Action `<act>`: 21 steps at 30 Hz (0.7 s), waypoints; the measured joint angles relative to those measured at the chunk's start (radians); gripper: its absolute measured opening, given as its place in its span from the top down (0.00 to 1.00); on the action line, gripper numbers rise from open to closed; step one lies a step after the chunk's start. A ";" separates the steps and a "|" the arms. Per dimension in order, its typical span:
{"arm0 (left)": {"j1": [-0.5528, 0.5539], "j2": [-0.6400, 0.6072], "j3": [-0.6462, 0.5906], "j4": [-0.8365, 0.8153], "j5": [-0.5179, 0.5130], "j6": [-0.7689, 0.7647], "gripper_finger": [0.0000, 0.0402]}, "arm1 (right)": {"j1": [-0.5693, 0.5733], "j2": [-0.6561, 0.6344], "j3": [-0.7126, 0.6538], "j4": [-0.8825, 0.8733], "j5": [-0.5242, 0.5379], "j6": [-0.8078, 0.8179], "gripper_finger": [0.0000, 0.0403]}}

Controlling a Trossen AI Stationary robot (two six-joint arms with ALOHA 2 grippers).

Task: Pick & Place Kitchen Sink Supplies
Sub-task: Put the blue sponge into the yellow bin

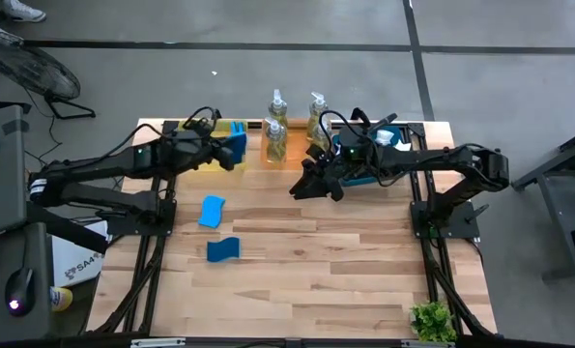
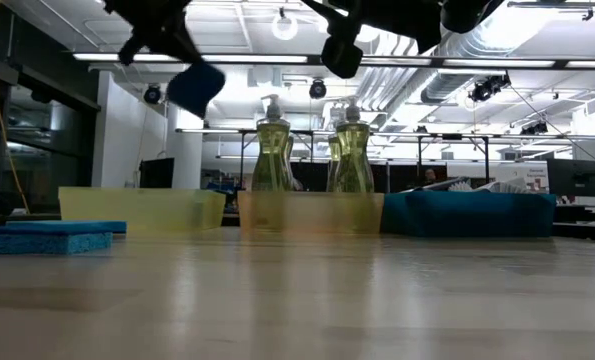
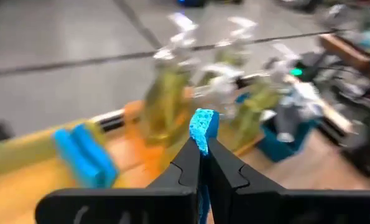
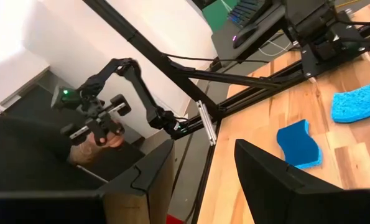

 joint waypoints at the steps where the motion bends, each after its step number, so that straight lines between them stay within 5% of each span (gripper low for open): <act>1: 0.022 -0.001 0.000 -0.020 0.007 -0.021 0.99 | 0.000 0.000 0.000 -0.004 0.008 -0.002 0.60; 21: 0.538 0.173 0.001 -0.184 0.279 -0.145 0.99 | 0.000 0.000 0.000 -0.022 0.053 -0.026 0.60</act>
